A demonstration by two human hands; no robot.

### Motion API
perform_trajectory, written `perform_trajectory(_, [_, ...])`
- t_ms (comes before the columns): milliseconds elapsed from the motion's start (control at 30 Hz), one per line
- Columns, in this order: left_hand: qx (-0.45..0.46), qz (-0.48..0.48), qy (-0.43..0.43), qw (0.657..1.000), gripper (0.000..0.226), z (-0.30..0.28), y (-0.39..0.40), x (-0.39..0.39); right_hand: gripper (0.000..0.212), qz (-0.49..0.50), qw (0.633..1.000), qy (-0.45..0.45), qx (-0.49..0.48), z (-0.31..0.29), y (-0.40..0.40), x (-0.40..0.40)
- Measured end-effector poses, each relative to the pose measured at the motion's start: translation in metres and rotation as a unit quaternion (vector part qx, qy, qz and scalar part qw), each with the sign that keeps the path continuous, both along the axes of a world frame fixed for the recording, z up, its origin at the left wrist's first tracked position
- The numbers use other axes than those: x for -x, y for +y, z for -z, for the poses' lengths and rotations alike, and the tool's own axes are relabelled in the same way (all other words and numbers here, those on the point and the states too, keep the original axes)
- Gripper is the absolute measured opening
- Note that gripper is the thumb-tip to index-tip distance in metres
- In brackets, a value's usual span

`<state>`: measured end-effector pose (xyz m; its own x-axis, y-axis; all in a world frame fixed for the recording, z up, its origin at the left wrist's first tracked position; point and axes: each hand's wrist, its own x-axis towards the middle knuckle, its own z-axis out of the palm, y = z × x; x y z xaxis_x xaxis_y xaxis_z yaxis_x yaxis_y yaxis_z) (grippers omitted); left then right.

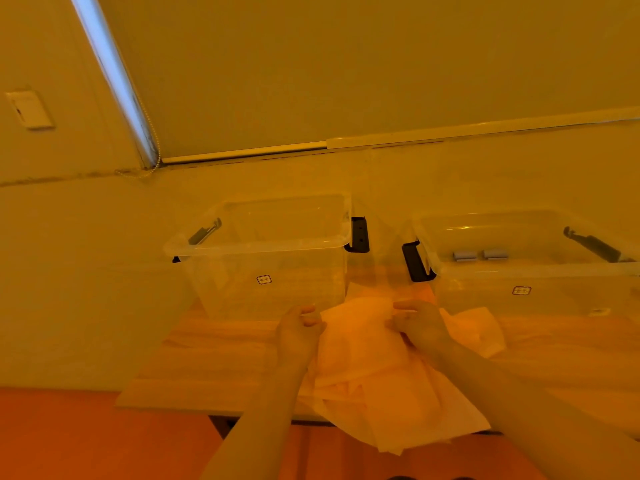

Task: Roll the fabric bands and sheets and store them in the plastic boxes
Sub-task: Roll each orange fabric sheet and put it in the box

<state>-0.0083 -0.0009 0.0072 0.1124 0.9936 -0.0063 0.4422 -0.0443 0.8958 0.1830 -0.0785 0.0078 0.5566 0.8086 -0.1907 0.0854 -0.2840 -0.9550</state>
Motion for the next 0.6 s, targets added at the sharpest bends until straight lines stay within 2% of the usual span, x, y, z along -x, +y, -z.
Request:
perform_trajectory(133, [-0.027,-0.005,-0.022,0.999,0.038,-0.007,-0.004,0.001,0.043,0.008,0.998,0.005,-0.055,-0.009,-0.004,0.000])
perform_trajectory(267, [-0.068,-0.020,-0.063,0.995,0.033,-0.023,-0.006,0.000,0.020,0.003,0.995,0.025,-0.099,-0.020,-0.007,-0.001])
perform_trajectory(367, [-0.090,-0.032,-0.106,0.990,0.031,-0.037,-0.006,0.000,0.015,-0.004,0.992,0.001,-0.123,-0.030,-0.010,-0.002])
perform_trajectory(600, [-0.118,-0.021,-0.141,0.983,0.035,-0.069,-0.012,-0.001,0.017,-0.009,0.986,-0.008,-0.169,-0.060,-0.020,-0.002])
